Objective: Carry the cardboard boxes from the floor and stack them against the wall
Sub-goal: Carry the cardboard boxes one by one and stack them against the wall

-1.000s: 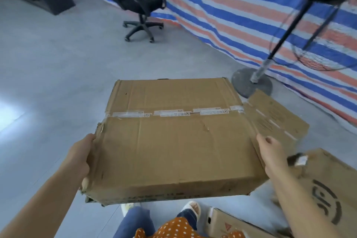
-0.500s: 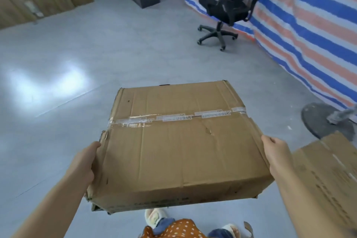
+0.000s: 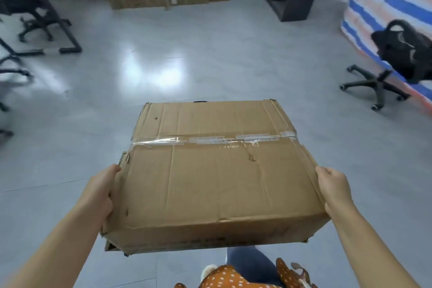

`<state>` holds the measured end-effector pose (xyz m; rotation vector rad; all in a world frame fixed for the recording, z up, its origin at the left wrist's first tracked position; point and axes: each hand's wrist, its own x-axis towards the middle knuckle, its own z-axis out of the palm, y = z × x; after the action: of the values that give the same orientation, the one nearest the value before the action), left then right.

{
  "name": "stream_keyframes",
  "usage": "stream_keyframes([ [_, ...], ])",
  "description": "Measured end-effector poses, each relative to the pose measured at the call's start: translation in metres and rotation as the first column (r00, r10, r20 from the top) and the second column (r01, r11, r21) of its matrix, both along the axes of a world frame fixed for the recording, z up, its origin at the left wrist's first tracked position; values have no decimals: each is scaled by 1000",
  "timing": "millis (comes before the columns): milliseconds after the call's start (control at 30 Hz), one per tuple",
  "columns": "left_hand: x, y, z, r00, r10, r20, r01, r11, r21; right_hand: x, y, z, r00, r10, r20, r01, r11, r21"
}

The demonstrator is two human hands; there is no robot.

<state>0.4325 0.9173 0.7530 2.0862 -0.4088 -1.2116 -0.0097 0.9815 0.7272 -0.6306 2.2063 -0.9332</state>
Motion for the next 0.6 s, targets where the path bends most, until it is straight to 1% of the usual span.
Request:
stream_keyframes([
  [167,17,-55,-2,996,84,-15,-84,996,13,7,-95,-9,996,83,8,-83,996,-25],
  [267,14,-105,-3,995,97,-24,-97,995,-20,5,-159,-9,993,114,15,-113,992,-49],
  [367,4,-160,-2,991,129,-33,-130,991,-36,-7,-225,-3,991,133,19,-131,990,-51],
  [500,-18,-234,2,990,128,-65,-133,988,-78,-27,-306,8,991,137,-2,-137,986,-91],
  [600,-33,-279,-2,986,154,-68,-159,984,-81,-40,-356,14,992,127,-3,-126,989,-81],
])
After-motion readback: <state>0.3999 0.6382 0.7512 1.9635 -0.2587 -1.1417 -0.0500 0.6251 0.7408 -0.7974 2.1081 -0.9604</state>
